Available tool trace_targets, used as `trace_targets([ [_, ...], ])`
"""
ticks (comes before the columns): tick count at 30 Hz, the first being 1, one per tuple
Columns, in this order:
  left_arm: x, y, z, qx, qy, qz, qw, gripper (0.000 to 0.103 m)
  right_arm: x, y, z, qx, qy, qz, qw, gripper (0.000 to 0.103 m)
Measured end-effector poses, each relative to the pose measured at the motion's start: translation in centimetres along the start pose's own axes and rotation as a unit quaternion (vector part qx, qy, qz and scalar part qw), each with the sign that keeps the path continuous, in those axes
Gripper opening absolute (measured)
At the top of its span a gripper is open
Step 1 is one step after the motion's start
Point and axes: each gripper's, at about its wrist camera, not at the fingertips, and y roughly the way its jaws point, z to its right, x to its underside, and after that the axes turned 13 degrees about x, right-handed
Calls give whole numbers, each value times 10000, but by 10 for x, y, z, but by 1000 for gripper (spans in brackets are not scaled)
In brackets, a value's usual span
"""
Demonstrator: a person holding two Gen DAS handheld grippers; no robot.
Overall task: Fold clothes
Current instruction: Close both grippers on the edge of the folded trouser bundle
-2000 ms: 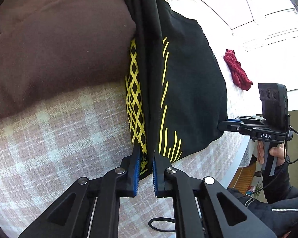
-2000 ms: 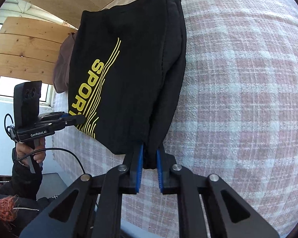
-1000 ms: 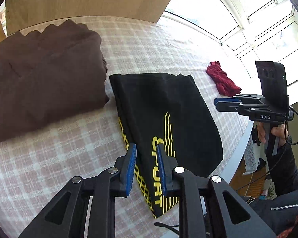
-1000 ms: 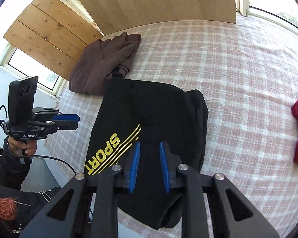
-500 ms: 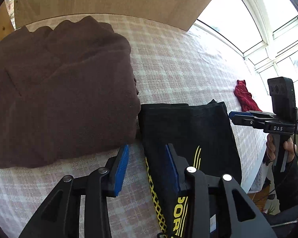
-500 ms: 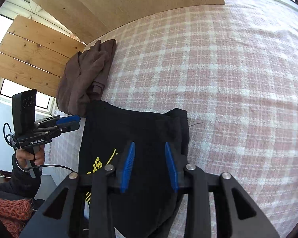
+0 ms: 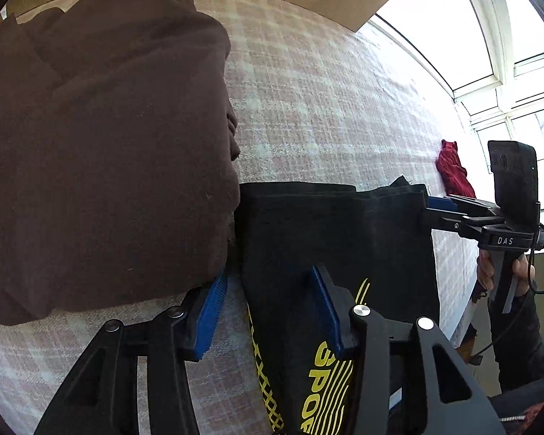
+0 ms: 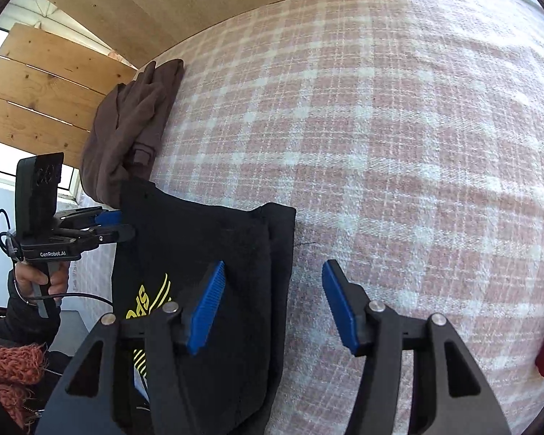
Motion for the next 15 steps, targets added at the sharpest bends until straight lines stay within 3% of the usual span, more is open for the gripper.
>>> trace_targets([
  [9, 4, 11, 15, -86, 329, 48, 9994, 53, -2, 14, -30, 273, -664, 6, 9974, 56],
  [12, 8, 13, 19, -168, 498, 172, 9985, 49, 0, 14, -25, 43, -557, 25, 9984, 37],
  [13, 10, 13, 20, -154, 552, 199, 9982, 38, 2, 13, -21, -60, -469, 78, 9989, 31],
  [15, 12, 11, 19, -30, 584, 255, 9980, 33, 8, 6, -18, -198, -423, 241, 9986, 22],
])
